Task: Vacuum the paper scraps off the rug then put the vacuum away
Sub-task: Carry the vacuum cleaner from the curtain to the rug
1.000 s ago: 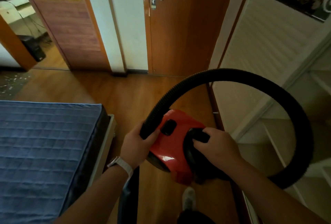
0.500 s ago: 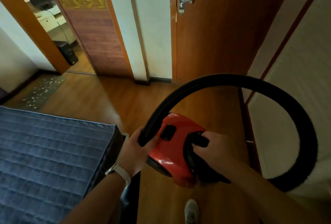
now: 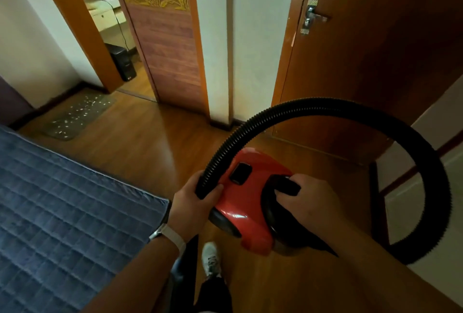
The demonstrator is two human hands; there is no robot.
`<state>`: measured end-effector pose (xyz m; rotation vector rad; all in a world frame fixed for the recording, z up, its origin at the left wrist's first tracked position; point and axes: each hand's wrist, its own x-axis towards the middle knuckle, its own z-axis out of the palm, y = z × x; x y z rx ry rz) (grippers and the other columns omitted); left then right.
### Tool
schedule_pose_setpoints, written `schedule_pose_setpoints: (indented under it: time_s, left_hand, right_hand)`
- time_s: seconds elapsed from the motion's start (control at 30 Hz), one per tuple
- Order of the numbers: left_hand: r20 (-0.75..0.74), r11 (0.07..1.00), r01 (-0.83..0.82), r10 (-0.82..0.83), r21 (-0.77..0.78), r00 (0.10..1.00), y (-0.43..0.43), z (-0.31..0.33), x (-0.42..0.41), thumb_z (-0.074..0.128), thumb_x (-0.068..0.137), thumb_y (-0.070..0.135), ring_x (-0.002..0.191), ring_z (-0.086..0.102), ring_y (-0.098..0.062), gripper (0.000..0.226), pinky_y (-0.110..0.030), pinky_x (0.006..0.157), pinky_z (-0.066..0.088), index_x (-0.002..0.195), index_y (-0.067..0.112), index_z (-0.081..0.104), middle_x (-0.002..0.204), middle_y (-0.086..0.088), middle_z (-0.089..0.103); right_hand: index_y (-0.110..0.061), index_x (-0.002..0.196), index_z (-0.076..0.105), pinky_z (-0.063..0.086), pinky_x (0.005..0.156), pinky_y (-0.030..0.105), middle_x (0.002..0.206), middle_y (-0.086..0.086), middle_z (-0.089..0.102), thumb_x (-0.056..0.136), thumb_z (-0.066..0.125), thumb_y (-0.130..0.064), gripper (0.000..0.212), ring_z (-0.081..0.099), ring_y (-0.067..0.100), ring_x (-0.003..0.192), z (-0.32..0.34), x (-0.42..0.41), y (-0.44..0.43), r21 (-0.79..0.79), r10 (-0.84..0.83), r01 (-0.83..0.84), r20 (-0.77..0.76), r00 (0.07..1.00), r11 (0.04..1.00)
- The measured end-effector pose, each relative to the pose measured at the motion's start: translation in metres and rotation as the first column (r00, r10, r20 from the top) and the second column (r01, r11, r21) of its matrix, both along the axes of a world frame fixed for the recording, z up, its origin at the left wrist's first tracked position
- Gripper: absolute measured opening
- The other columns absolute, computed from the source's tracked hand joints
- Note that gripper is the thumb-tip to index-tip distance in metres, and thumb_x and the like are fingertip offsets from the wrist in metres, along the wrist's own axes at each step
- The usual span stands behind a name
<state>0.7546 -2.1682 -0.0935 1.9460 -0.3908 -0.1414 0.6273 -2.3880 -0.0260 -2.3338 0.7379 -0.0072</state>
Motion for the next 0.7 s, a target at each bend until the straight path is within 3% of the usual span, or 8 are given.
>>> schedule_pose_setpoints:
  time_s: [0.17, 0.23, 0.33, 0.43, 0.57, 0.7]
  left_hand:
    - [-0.039, 0.998, 0.056, -0.057, -0.02, 0.998, -0.019, -0.011, 0.114, 0.075, 0.084, 0.045, 0.079, 0.065, 0.009, 0.038, -0.005, 0.059, 0.046, 0.097, 0.073, 0.053, 0.091, 0.035, 0.066]
    - [-0.073, 0.997, 0.078, -0.079, -0.023, 0.994, -0.024, -0.01, 0.158, 0.074, 0.085, 0.045, 0.075, 0.067, 0.002, 0.034, -0.012, 0.058, 0.051, 0.098, 0.069, 0.054, 0.091, 0.028, 0.068]
    - [-0.093, 0.998, 0.063, -0.065, -0.026, 0.993, -0.029, -0.001, 0.225, 0.073, 0.086, 0.047, 0.075, 0.068, -0.005, 0.027, -0.019, 0.059, 0.055, 0.105, 0.06, 0.058, 0.091, 0.023, 0.069]
    - [-0.095, 0.998, 0.049, -0.051, -0.028, 0.994, -0.034, 0.007, 0.282, 0.073, 0.087, 0.046, 0.076, 0.068, 0.0, 0.029, -0.015, 0.058, 0.053, 0.113, 0.048, 0.061, 0.091, 0.026, 0.068]
    - [-0.065, 0.999, 0.024, -0.026, -0.029, 0.998, -0.035, 0.017, 0.338, 0.073, 0.086, 0.046, 0.077, 0.065, 0.009, 0.03, -0.005, 0.056, 0.046, 0.099, 0.066, 0.055, 0.091, 0.033, 0.066]
    - [-0.095, 0.996, -0.088, 0.086, -0.017, 0.992, -0.036, 0.009, 0.394, 0.077, 0.083, 0.046, 0.081, 0.064, 0.01, 0.032, -0.006, 0.06, 0.047, 0.099, 0.063, 0.055, 0.09, 0.031, 0.067]
  right_hand:
    - [-0.04, 0.094, 0.056, 0.04, 0.062, 0.016, 0.085, -0.02, 0.056, 0.091, 0.061, -0.051, 0.012, 0.055, 0.001, 0.075, -0.016, 0.113, -0.013, -0.054, 0.039, -0.043, -0.068, 0.997, 0.998]
    - [-0.035, 0.107, 0.061, 0.037, 0.061, 0.014, 0.082, -0.02, 0.051, 0.092, 0.06, -0.051, 0.022, 0.051, 0.002, 0.074, -0.015, 0.16, -0.016, -0.078, 0.046, -0.052, -0.088, 0.995, 0.996]
    - [-0.031, 0.117, 0.062, 0.042, 0.075, 0.022, 0.092, -0.013, 0.056, 0.093, 0.059, -0.051, 0.032, 0.053, 0.01, 0.083, -0.011, 0.226, -0.02, -0.089, 0.016, -0.024, -0.087, 0.996, 0.996]
    - [-0.028, 0.116, 0.065, 0.045, 0.078, 0.027, 0.098, -0.005, 0.063, 0.094, 0.058, -0.049, 0.031, 0.057, 0.013, 0.085, -0.008, 0.282, -0.023, -0.083, 0.029, -0.035, -0.073, 0.997, 0.996]
    - [-0.031, 0.106, 0.066, 0.048, 0.073, 0.028, 0.084, -0.015, 0.058, 0.092, 0.059, -0.05, 0.025, 0.059, 0.011, 0.079, -0.001, 0.347, -0.031, -0.127, 0.057, -0.061, -0.037, 0.998, 0.99]
    - [-0.03, 0.114, 0.066, 0.048, 0.081, 0.029, 0.1, -0.005, 0.065, 0.093, 0.059, -0.05, 0.03, 0.064, 0.018, 0.095, -0.006, 0.41, -0.037, -0.102, 0.12, -0.127, -0.078, 0.99, 0.987]
